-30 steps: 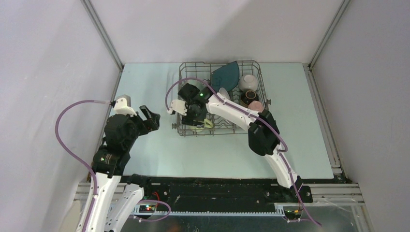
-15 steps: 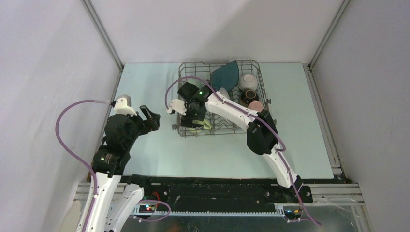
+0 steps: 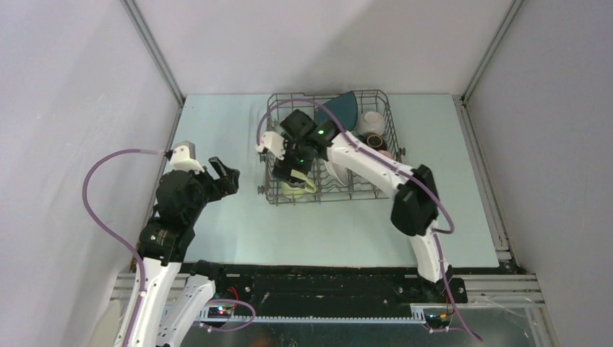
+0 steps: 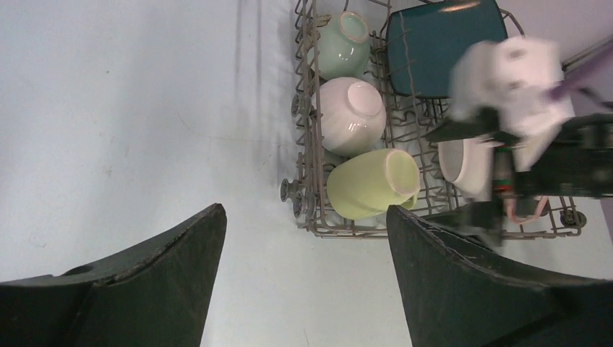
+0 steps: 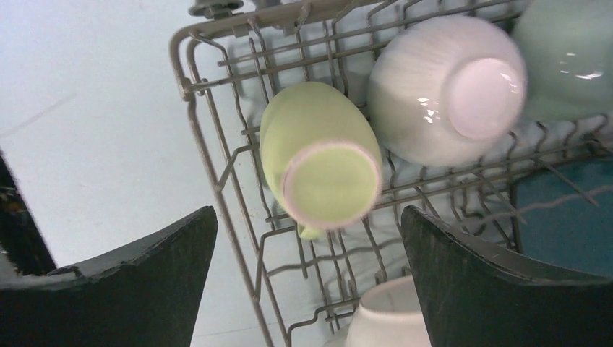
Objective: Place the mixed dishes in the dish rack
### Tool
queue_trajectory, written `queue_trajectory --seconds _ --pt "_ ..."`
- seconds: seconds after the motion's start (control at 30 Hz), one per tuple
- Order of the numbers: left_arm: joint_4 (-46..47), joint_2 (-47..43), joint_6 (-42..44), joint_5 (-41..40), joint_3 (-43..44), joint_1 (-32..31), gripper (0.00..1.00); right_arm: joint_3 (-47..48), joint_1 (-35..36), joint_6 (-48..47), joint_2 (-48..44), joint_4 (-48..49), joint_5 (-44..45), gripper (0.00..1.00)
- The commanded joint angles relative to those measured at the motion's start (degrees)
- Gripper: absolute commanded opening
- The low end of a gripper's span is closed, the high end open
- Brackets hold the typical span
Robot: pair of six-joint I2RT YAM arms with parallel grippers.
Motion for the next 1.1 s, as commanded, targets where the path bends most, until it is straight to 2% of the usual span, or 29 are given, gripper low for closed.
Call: queue_trajectory --seconds 0.0,0.13,0.3,0.47,0.6,0.7,0.83,0.9,0.97,1.07 --pt "2.36 -1.02 0.2 0.07 -0.42 0.26 0.88 -8.86 -2.19 5.51 -15.01 13.97 -5.35 1.0" --pt "1.95 -1.84 -0.35 -1.22 -0.14 0.26 0.9 -21.87 -3.57 10.82 -25.52 27.91 -3.91 1.0" --pt "2.44 -2.93 -0.49 -1.78 0.05 0.26 0.93 -37.66 -8.22 19.75 -36.61 42.09 5.48 1.0" --pt "6.91 -6.27 -0.77 1.76 -2.91 0.26 1.0 -44.76 -17.07 27.69 -42.48 42.93 15.9 1.0" --pt "11.27 -8.73 -1.3 3.05 -5.34 0.26 1.0 -52.88 -24.01 34.52 -48.16 43.67 17.01 0.99" --pt "11.73 -8.54 -2.96 1.39 -6.33 0.26 1.0 -59.06 -28.68 38.53 -54.65 47.88 17.97 1.0" --pt "12.57 -6.13 -7.01 0.49 -7.19 -0.07 1.0 -66.52 -36.55 48.18 -60.93 50.43 28.32 1.0" --pt "15.87 -5.31 -9.28 0.32 -9.15 -1.35 1.0 -69.49 -41.26 51.42 -63.14 50.34 33.15 1.0" --pt "19.48 -5.07 -9.97 -2.61 -11.41 -3.37 1.0 -73.0 -42.49 50.97 -65.2 52.35 38.42 0.99" --pt "27.2 -3.96 -4.56 -12.79 -15.17 -4.98 1.0 -82.36 -42.54 45.59 -67.91 64.75 40.12 1.0"
